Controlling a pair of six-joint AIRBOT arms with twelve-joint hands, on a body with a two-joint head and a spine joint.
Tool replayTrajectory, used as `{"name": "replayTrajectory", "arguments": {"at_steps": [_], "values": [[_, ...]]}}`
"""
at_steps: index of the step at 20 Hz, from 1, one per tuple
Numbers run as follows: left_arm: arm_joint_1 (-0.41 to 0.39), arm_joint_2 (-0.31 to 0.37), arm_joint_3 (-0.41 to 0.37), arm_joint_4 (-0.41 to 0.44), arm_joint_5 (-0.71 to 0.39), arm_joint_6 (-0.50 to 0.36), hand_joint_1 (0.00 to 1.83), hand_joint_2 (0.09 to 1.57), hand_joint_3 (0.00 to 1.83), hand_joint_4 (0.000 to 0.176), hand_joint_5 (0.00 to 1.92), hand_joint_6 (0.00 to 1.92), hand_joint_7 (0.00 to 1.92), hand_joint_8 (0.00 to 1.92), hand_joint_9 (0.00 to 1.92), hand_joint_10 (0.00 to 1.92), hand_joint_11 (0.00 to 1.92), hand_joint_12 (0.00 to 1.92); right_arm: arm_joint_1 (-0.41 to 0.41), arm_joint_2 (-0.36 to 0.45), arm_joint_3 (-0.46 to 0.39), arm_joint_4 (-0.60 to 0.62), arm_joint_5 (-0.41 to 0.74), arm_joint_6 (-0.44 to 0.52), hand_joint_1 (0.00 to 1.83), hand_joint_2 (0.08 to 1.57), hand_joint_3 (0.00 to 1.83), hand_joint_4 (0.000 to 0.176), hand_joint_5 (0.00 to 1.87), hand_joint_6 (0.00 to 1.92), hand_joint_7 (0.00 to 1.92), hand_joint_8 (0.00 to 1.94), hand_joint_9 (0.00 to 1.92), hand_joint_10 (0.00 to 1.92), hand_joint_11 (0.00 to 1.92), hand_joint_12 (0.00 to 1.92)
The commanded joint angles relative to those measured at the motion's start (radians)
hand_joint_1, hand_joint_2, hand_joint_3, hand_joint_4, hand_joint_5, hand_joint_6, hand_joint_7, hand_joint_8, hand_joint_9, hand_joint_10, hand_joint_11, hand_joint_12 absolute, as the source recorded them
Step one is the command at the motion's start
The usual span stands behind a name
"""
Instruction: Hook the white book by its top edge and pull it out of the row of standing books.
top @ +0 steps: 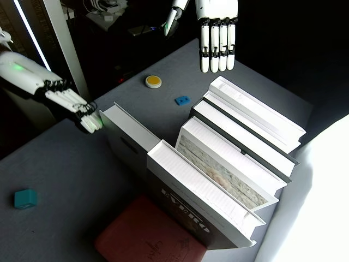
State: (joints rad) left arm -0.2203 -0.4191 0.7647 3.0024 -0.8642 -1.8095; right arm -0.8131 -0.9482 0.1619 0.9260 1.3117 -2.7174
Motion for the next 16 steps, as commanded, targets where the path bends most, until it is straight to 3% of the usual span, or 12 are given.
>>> {"name": "replayTrajectory", "arguments": {"at_steps": [1, 4, 9, 13, 16], "values": [[-0.016, 0.002, 0.004, 0.01, 0.083, -0.002, 0.0, 1.15, 0.0, 0.0, 0.0, 0.0, 0.0, 0.0, 0.0, 0.0, 0.0, 0.0, 0.019, 0.006, -0.017, -0.092, 0.088, -0.009, 0.0, 1.33, 0.0, 0.0, 0.18, 0.0, 0.17, 0.0, 0.14, 0.0, 0.0, 0.34], [-0.013, 0.001, 0.016, 0.01, 0.083, -0.002, 0.0, 1.14, 0.0, 0.0, 0.02, 0.01, 0.0, 0.0, 0.0, 0.0, 0.0, 0.0, 0.032, 0.015, -0.057, -0.162, 0.14, -0.011, 0.0, 1.33, 0.0, 0.0, 0.19, 0.0, 0.18, 0.0, 0.14, 0.0, 0.0, 0.36], [-0.012, 0.0, 0.022, 0.01, 0.083, -0.001, 0.0, 1.13, 0.0, 0.0, 0.01, 0.0, 0.0, 0.0, 0.0, 0.0, 0.0, 0.0, 0.124, 0.02, -0.064, -0.167, 0.15, 0.008, 0.0, 1.33, 0.0, 0.0, 0.2, 0.01, 0.19, 0.01, 0.15, 0.0, 0.0, 0.4], [-0.012, 0.0, 0.029, 0.01, 0.083, -0.001, 0.0, 1.14, 0.0, 0.0, 0.0, 0.0, 0.0, 0.0, 0.0, 0.0, 0.0, 0.0, 0.242, 0.016, -0.011, -0.165, 0.072, 0.092, 0.0, 1.33, 0.0, 0.0, 0.15, 0.0, 0.14, 0.0, 0.11, 0.0, 0.0, 0.27], [-0.012, -0.001, 0.032, 0.01, 0.083, -0.001, 0.0, 1.15, 0.01, 0.0, 0.0, 0.0, 0.0, 0.0, 0.0, 0.0, 0.0, 0.0, 0.355, 0.015, 0.018, -0.092, -0.015, 0.137, 0.0, 1.33, 0.0, 0.0, 0.15, 0.0, 0.14, 0.0, 0.11, 0.0, 0.0, 0.29]]}}
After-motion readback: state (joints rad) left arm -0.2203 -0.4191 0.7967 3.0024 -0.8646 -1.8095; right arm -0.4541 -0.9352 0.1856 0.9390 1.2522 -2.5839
